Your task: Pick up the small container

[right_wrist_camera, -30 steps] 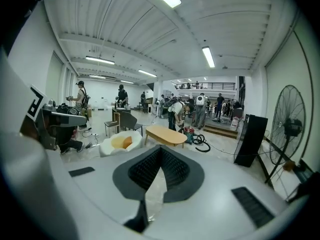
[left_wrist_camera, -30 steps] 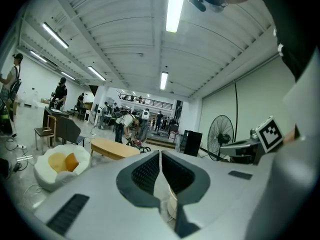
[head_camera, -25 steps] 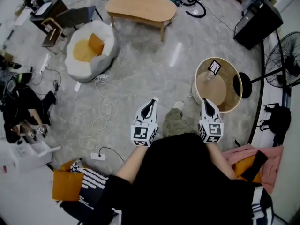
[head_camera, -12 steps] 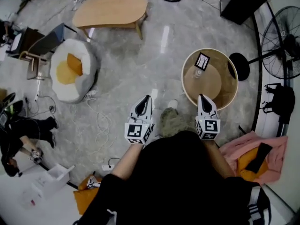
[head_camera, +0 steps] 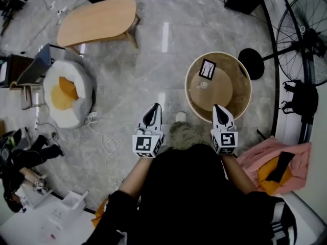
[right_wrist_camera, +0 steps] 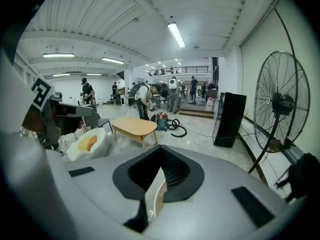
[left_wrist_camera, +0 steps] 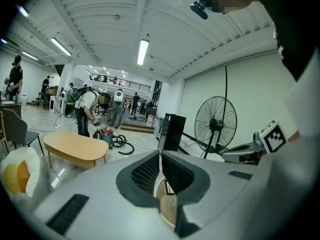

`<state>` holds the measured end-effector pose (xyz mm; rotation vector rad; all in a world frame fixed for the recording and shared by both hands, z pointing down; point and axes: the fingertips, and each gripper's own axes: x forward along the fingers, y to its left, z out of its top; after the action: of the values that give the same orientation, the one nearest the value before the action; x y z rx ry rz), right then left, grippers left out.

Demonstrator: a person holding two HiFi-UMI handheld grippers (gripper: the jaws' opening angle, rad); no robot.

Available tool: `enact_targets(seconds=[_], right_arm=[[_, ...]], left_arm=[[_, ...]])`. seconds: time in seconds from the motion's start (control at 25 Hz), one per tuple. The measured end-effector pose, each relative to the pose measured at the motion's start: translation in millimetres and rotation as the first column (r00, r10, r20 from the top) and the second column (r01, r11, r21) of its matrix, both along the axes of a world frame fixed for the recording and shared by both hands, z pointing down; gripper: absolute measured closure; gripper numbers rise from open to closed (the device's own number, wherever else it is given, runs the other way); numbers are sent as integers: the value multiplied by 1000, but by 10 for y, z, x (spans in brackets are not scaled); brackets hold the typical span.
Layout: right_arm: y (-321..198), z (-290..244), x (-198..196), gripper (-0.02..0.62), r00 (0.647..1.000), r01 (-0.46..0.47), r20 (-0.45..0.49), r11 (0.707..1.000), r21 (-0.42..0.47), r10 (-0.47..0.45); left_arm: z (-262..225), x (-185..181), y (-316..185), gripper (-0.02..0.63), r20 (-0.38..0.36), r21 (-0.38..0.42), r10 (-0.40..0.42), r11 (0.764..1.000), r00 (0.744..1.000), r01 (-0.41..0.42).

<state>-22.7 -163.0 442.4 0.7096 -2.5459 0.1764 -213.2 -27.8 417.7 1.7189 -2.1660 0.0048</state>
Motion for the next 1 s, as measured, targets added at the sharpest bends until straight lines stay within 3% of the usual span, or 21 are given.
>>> enact_targets(seconds=[0.28, 0.48, 0.64, 0.84, 1.0], right_arm=[[-363, 24, -129, 574, 997, -76, -18, 997, -2, 76], [-719, 203, -149, 574, 984, -176, 4, 983, -51, 176], [-805, 469, 8, 574, 968, -251, -36, 967, -38, 250], [-986, 1066, 31, 574, 929, -368, -64, 927, -71, 364], [-1002, 1511, 102, 574, 914, -405, -81, 909, -97, 398]], left_arm=[[357, -41, -410, 574, -38, -88, 122, 988, 992, -125], [891, 38, -941, 574, -54, -135, 260, 955, 964, -265], [1501, 366, -1286, 574, -102, -148, 401, 899, 910, -413], [2230, 506, -1850, 574, -99, -143, 515, 840, 852, -524], [2843, 665, -2097, 572, -61, -174, 621, 764, 782, -621]])
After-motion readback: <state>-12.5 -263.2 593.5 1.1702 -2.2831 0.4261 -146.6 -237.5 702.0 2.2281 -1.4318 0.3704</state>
